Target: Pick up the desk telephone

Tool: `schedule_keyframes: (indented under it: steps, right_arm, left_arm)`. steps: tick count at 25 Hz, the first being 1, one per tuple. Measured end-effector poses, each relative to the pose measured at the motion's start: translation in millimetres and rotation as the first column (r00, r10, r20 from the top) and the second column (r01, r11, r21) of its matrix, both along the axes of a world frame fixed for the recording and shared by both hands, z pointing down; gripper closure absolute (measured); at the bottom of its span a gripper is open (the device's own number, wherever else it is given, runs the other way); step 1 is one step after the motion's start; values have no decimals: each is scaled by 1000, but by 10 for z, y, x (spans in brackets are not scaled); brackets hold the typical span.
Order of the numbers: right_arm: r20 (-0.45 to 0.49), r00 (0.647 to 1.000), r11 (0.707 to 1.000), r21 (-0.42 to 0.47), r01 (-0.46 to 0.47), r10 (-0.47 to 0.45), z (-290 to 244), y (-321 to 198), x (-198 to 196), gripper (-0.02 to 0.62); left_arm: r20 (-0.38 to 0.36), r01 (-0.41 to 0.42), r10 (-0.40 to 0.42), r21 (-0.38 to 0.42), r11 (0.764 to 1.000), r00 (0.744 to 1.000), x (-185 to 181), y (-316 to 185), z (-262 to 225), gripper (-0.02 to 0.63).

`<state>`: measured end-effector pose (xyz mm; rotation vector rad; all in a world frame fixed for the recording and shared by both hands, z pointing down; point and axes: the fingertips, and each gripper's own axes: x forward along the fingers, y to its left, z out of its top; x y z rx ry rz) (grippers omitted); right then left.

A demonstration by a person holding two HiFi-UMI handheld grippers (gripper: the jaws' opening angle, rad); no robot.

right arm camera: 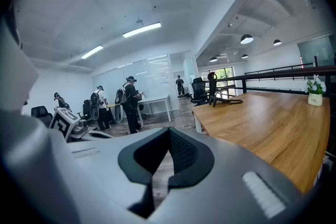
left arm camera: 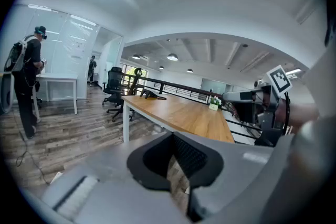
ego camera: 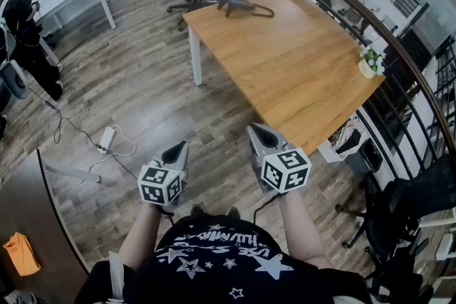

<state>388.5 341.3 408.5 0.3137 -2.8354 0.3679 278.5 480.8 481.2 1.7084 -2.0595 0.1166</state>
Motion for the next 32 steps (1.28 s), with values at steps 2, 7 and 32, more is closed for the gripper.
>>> schedule_keyframes:
  steps: [2,7,32]
  right_arm:
    - [-2,1000,1000,7,-5,5,2,19,-23,595]
    - [-23,1000,1000,9,-2,2,74,94,-83,595]
    - [-48,999,997,77,-13,17,370,483,-1038,594]
  left_arm:
    - [10,1,-1,13,1000,1000,-55,2,-51,604]
    - [17,5,-5,26,1000,1000,-146,38,-93,603]
    - [-14,12,-11,20,1000,1000,-1021,476,56,604]
